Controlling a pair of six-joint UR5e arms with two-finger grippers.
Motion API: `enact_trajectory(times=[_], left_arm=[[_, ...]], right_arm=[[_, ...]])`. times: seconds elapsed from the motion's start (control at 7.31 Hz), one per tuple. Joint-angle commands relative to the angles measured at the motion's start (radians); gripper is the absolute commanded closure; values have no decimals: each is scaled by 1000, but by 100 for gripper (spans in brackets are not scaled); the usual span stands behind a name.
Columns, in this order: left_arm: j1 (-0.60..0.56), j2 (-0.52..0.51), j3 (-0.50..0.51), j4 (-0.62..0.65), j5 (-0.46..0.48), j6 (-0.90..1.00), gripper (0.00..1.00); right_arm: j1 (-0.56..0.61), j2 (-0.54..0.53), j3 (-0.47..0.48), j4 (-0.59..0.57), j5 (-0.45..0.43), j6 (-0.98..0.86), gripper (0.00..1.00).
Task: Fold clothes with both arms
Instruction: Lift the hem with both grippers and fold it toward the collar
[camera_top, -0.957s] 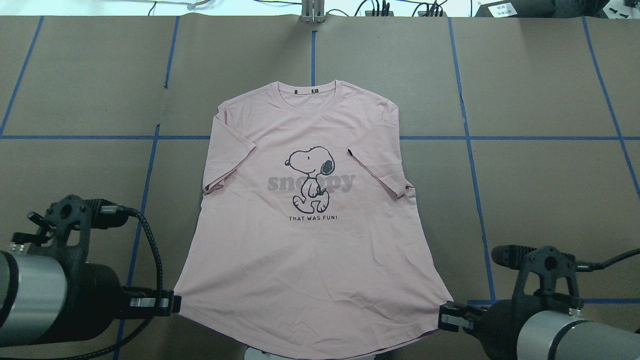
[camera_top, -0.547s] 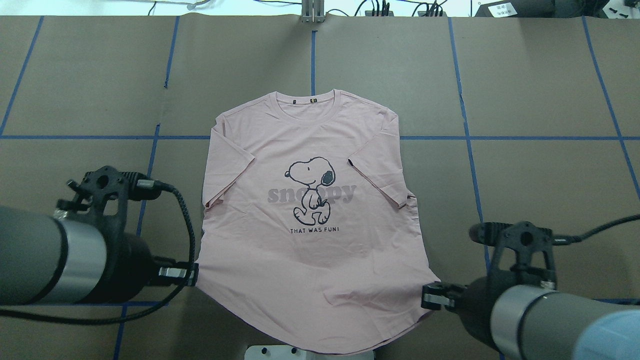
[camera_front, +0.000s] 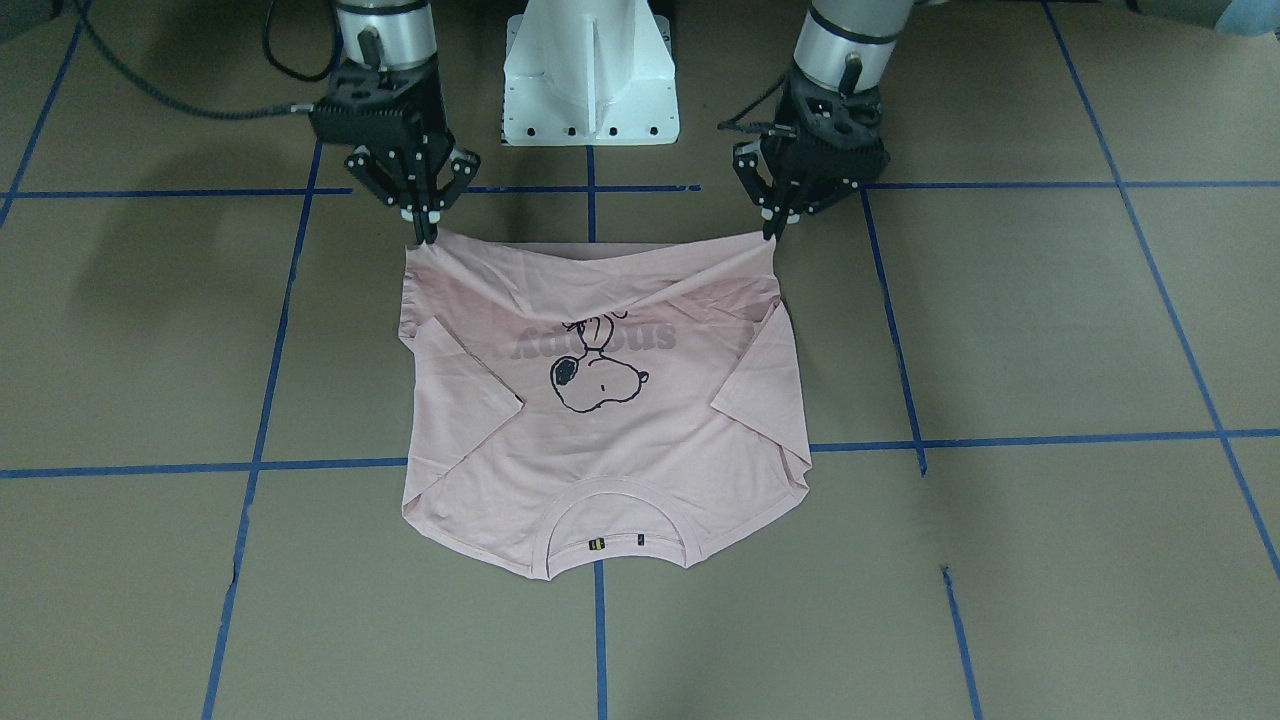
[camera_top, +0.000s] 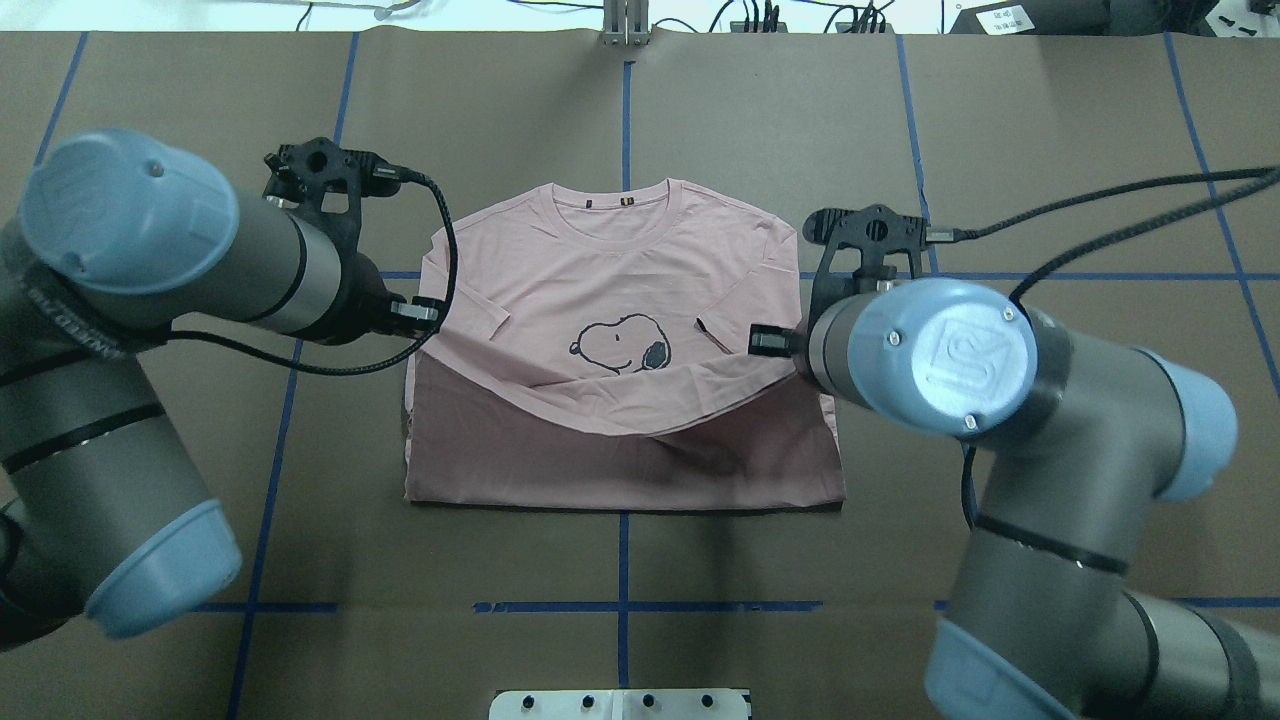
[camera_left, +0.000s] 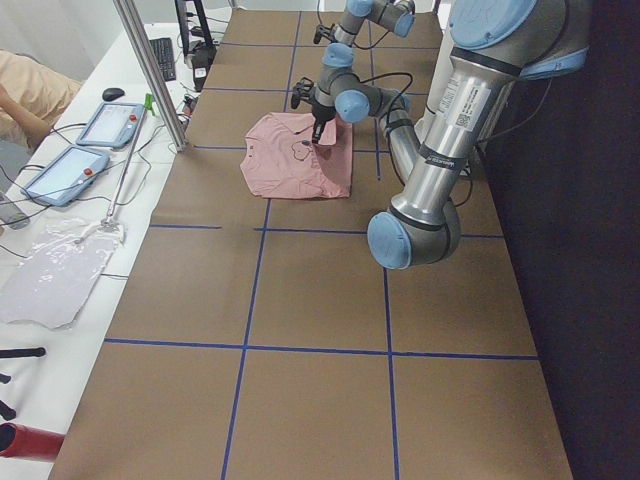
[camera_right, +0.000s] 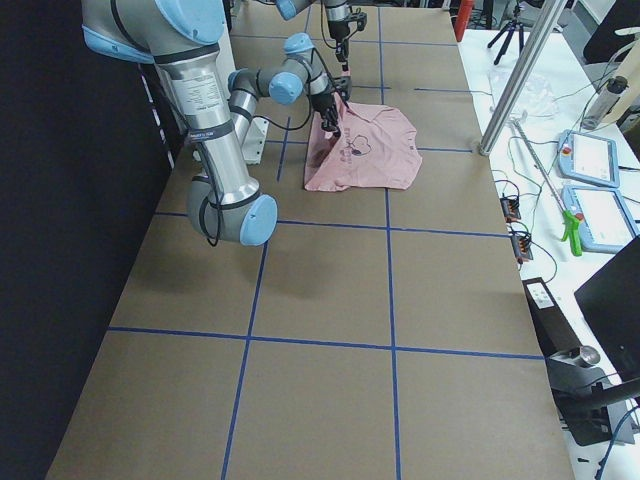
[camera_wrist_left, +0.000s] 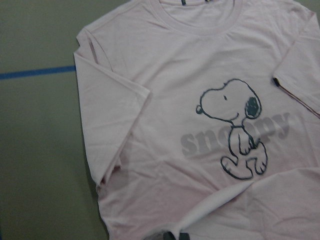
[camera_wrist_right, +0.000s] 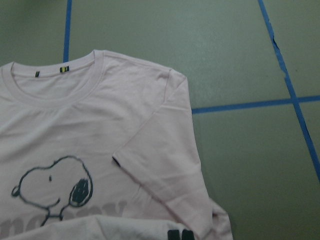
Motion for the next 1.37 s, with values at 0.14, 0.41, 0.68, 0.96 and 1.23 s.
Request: enact_trajectory(times=[0.14,0.41,0.68,0.96,1.23], left_arm=[[-91,-56,195,-100,0,68,100],[-120,-97,379,-247,2,73,100],[-129,-139,593,-400,50,76,100],[-169,-153,706,-482,52,187,12],[-177,-151,705,-484,46,220,0]], right_arm=[[142,99,-265,108,36,-73,100],[173,131,-458,279,36,-75,100],[194,211,-662,372,37,-87,100],[236,240,-797,439,71,-133,37],[253,249,-798,439,111,-199,0]])
